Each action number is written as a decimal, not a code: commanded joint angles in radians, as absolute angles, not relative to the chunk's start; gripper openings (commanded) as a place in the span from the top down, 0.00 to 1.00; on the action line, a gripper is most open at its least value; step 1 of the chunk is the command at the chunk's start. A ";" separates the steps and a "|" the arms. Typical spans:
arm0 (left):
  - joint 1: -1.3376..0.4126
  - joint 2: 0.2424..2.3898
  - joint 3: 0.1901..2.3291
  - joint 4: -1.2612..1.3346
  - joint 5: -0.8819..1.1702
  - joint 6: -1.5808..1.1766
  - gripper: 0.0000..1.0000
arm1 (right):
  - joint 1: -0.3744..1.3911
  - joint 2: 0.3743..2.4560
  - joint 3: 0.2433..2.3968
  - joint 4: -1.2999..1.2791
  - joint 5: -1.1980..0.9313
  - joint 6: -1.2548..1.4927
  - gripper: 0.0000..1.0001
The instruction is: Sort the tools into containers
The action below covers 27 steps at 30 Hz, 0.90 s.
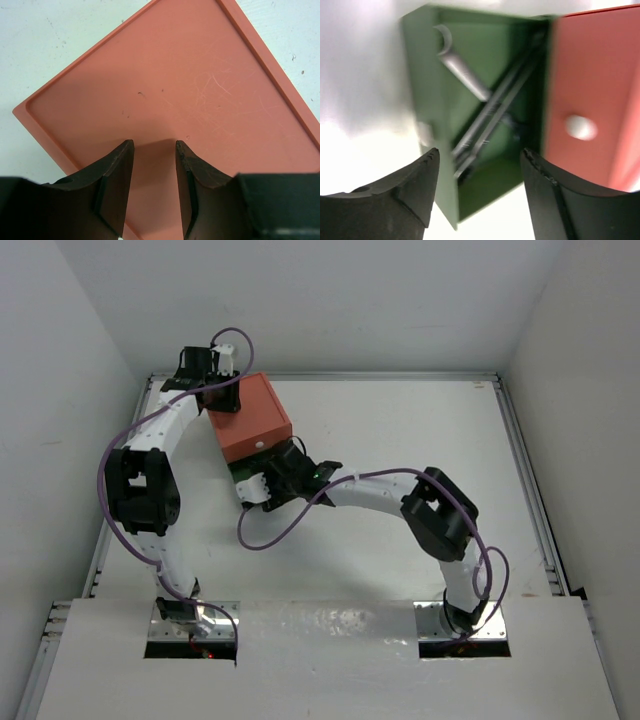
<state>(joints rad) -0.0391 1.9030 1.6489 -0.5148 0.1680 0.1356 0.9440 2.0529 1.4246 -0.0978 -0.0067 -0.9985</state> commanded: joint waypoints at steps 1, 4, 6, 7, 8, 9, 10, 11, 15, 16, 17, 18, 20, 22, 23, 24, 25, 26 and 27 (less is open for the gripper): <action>-0.028 1.948 1.652 -0.597 0.184 0.138 0.64 | 0.942 1.936 1.404 0.035 -0.014 -0.970 0.33; -0.028 1.950 1.654 -0.598 0.186 0.137 0.64 | 0.942 1.905 1.393 0.043 -0.029 -0.911 0.30; -0.028 1.950 1.657 -0.600 0.186 0.138 0.64 | 0.942 1.869 1.393 0.069 -0.044 -0.810 0.32; -0.028 1.950 1.657 -0.600 0.184 0.137 0.64 | 0.942 1.853 1.388 0.089 -0.072 -0.710 0.44; -0.028 1.950 1.658 -0.600 0.184 0.137 0.64 | 0.942 1.838 1.381 0.104 -0.087 -0.654 0.52; -0.028 1.950 1.657 -0.600 0.184 0.137 0.64 | 0.940 1.809 1.356 0.113 -0.107 -0.606 0.65; -0.028 1.950 1.658 -0.600 0.184 0.137 0.64 | 0.940 1.799 1.344 0.114 -0.161 -0.539 0.91; -0.028 1.951 1.660 -0.600 0.184 0.138 0.64 | 0.940 1.793 1.332 0.112 -0.182 -0.513 1.00; -0.028 1.956 1.664 -0.603 0.183 0.138 0.64 | 0.942 1.773 1.221 0.147 -0.273 -0.360 1.00; -0.028 1.956 1.666 -0.603 0.181 0.140 0.64 | 0.940 1.767 1.195 0.178 -0.287 -0.327 1.00; -0.028 1.954 1.666 -0.604 0.181 0.140 0.64 | 0.942 1.761 1.136 0.213 -0.319 -0.295 1.00; -0.028 1.956 1.664 -0.603 0.181 0.141 0.64 | 0.940 1.750 1.109 0.289 -0.334 -0.241 1.00; -0.028 1.957 1.664 -0.604 0.181 0.141 0.64 | 0.942 1.747 1.045 0.356 -0.344 -0.193 1.00; -0.028 1.960 1.666 -0.603 0.183 0.140 0.64 | 0.940 1.764 1.031 0.387 -0.331 -0.181 1.00; -0.028 1.962 1.666 -0.604 0.186 0.140 0.64 | 0.942 1.776 1.040 0.382 -0.316 -0.179 1.00; -0.028 1.963 1.667 -0.604 0.186 0.140 0.64 | 0.942 1.799 1.048 0.368 -0.308 -0.173 1.00; -0.028 1.965 1.667 -0.606 0.187 0.140 0.64 | 0.942 1.813 1.058 0.358 -0.296 -0.176 1.00; -0.028 1.965 1.670 -0.607 0.186 0.140 0.64 | 0.942 1.825 1.078 0.341 -0.267 -0.184 1.00; -0.028 1.965 1.669 -0.607 0.184 0.140 0.64 | 0.940 1.850 1.086 0.338 -0.253 -0.189 1.00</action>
